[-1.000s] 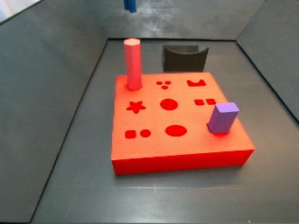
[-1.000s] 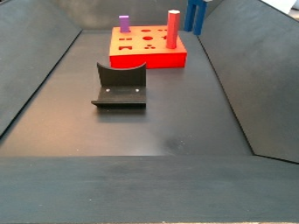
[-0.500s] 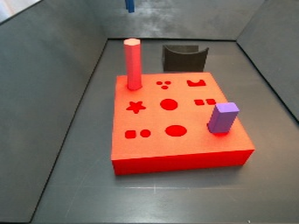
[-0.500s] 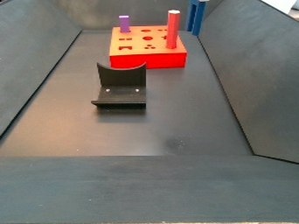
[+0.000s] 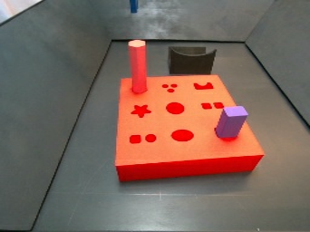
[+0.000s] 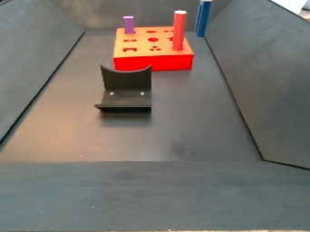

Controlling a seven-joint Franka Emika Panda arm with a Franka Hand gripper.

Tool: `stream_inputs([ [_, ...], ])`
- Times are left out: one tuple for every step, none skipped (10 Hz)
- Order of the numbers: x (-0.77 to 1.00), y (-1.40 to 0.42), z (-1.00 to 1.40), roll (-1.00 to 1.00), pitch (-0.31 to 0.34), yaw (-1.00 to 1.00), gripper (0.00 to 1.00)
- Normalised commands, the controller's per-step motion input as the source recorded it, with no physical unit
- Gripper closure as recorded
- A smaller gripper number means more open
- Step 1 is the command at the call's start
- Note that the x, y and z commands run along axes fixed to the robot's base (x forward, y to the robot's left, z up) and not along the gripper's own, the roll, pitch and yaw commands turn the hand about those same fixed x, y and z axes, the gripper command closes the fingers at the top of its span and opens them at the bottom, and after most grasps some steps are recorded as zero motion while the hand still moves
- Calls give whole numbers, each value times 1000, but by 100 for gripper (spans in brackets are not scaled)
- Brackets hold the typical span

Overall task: Pick up the square-circle object. Move up. Rotate the square-circle object. Place the square-circle object on the fixture. Regrasp the square-circle object. Move to above the board. Insert the square-circle object.
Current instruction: Rotate the square-circle object.

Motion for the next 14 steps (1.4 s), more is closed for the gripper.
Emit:
stream_inputs([
  [12, 13, -5, -37, 31, -1000, 100],
  [12, 13, -5, -41, 34, -1000, 100],
  [12, 13, -5, -45, 38, -1000, 100],
  [12, 13, -5, -50, 41, -1000, 100],
  [12, 13, -5, -55, 46, -1000, 100],
  [12, 13, -5, -64, 53, -1000, 100],
  [13, 14, -4, -73, 60, -1000, 100],
  [13, 13, -4, -91, 75, -1000, 100],
  [13, 14, -3, -103, 84, -1000, 100],
  [0, 0, 0, -36, 29, -1000, 100],
  [1, 1, 1, -38, 31, -1000, 100],
  [2, 2, 2, -42, 34, -1000, 100],
  [2, 3, 2, -45, 36, -1000, 100],
  [1, 7, 2, -52, 42, -1000, 100],
])
